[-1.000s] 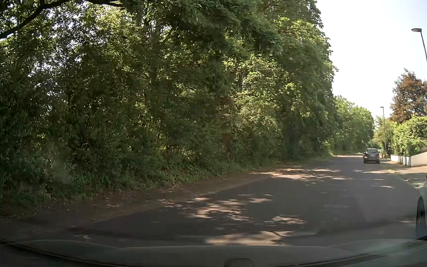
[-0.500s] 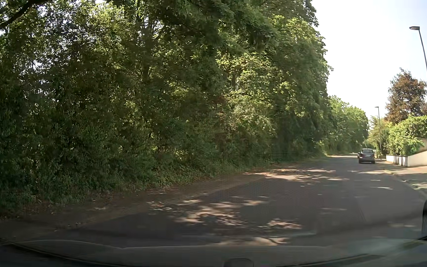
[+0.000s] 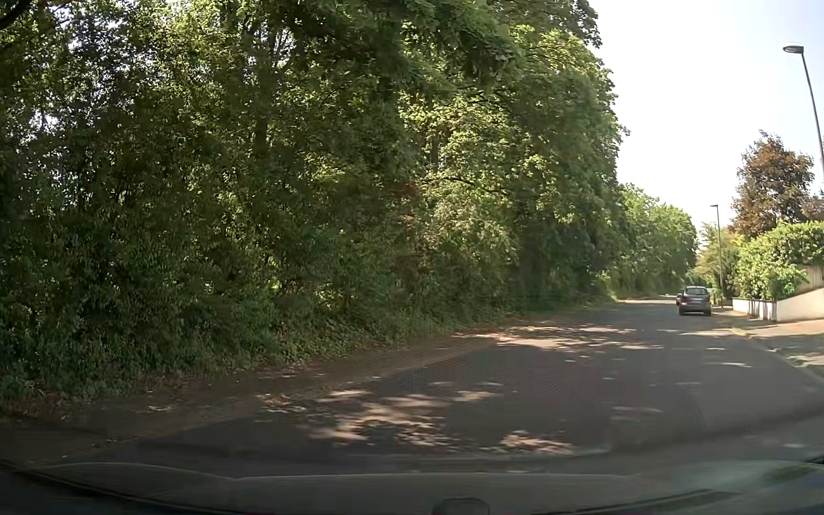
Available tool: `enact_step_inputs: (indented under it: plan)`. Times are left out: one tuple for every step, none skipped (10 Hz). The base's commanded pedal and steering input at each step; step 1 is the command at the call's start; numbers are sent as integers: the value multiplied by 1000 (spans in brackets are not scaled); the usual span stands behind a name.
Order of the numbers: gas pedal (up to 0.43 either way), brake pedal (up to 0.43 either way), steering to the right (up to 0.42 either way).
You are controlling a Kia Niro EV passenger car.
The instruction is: Follow the waypoints while adhering to traffic rules and regulations
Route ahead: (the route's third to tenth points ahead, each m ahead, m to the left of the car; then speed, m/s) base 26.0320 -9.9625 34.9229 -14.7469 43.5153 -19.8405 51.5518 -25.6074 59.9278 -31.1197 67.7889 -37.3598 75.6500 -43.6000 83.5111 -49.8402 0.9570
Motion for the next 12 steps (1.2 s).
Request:
enact_step_inputs:
  plan:
    - [157, 0, 327]
    - [169, 0, 331]
    - [189, 0, 332]
    - [189, 0, 332]
    - [189, 0, 332]
    - [197, 0, 329]
    - [197, 0, 321]
    - [197, 0, 312]
    - [197, 0, 300]
    - [209, 0, 290]
    - [220, 0, 281]
    - [228, 0, 276]
